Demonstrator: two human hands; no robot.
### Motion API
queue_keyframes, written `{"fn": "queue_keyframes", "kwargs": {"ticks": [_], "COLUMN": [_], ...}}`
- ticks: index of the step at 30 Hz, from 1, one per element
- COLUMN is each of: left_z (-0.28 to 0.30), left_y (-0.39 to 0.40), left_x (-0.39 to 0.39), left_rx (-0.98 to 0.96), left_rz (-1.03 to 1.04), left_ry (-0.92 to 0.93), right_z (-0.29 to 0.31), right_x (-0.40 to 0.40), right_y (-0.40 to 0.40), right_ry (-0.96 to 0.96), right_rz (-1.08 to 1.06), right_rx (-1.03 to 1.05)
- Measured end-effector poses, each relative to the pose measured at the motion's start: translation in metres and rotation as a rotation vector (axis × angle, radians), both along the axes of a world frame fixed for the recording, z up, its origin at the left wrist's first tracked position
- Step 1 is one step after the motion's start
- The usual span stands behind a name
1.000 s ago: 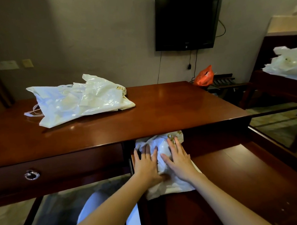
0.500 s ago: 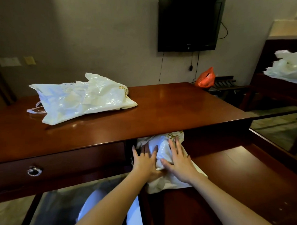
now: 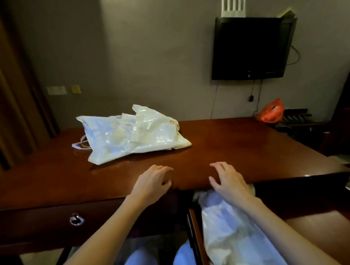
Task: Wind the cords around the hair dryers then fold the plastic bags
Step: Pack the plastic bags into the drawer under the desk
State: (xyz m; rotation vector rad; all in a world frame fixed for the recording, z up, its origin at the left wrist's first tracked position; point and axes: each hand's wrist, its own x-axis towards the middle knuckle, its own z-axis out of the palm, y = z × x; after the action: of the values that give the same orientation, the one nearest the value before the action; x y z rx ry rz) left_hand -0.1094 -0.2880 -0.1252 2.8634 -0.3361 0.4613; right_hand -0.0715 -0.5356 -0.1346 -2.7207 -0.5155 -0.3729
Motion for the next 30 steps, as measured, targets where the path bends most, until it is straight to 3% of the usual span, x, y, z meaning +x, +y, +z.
{"fn": "queue_keyframes", "kwargs": {"ticks": [7, 12, 17, 23, 30], "left_z": [0.018, 0.016, 0.006, -0.011, 0.013], "left_y": [0.068, 0.096, 0.105, 0.105, 0.073], "left_x": [0.066, 0.114, 0.150, 0.152, 0.110], "left_rx": [0.123, 0.167, 0.248, 0.298, 0.141], "left_rz": [0.291, 0.384, 0.386, 0.352, 0.250], "left_ry": [0.116, 0.189, 0.219, 0.220, 0.407], "right_z": [0.020, 0.021, 0.014, 0.004, 0.006], "right_x": [0.091, 0.147, 0.184, 0.191, 0.150], "right_y": [0.116, 0.168, 0.159, 0.141, 0.095], "right_ry": [0.119, 0.086, 0.136, -0.075, -0.137], "right_rz": [0.074, -0.029, -0.141, -0.014, 0.065], "right_rx": [-0.232, -0.351, -0.400, -0.582, -0.609]}}
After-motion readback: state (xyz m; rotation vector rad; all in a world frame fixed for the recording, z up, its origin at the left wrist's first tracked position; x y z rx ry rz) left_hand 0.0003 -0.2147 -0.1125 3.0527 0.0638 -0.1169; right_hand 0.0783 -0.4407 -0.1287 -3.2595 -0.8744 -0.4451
